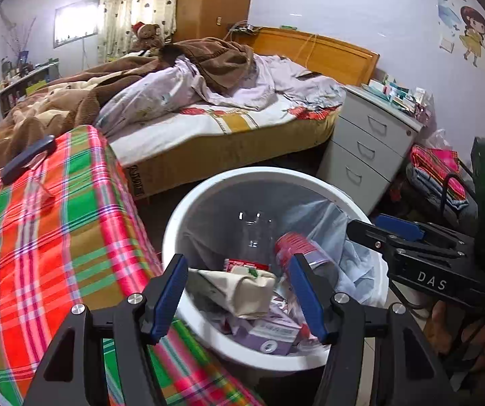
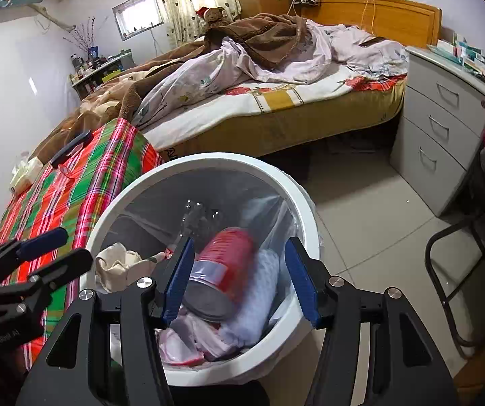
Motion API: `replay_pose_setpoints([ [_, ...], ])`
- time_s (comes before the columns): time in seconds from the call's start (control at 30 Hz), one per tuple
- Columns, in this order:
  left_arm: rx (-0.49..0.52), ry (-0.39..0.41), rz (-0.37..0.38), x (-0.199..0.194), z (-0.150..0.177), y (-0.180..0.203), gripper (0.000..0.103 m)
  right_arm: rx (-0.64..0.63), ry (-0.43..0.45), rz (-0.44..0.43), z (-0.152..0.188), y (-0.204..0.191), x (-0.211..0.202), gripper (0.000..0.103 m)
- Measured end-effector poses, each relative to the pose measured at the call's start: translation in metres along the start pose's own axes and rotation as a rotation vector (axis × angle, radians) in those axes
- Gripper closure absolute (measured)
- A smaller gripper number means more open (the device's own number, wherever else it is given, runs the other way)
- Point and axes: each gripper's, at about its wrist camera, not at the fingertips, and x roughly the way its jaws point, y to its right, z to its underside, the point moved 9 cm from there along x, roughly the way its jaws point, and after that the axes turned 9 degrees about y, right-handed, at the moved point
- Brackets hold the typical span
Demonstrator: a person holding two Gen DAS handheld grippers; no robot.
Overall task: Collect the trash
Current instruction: 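Carry the jelly cup and milk can over the white bin and release both, then move both tools back over the bed toward the foam net and clear cup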
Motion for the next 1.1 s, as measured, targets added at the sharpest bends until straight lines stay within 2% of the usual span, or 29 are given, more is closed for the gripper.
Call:
replay_pose_setpoints([
  [0.37,-0.038,0.035,-0.076,-0.040,0.008,-0.041,0.041,-0.020,0.026,-0.048,-0.002,-0.025,-0.009,0.046],
  [0.87,-0.154,0.054,-0.319,-0.132,0.065,-0.134,0.041,-0.134,0.035,-0.233,0.008,-0.118,-0.011,0.046],
  [1.1,-0.259,0.038,-0.416,-0.162,0.101,-0.177,0.041,-0.199,0.023,-0.317,0.018,-0.167,-0.007,0.046],
])
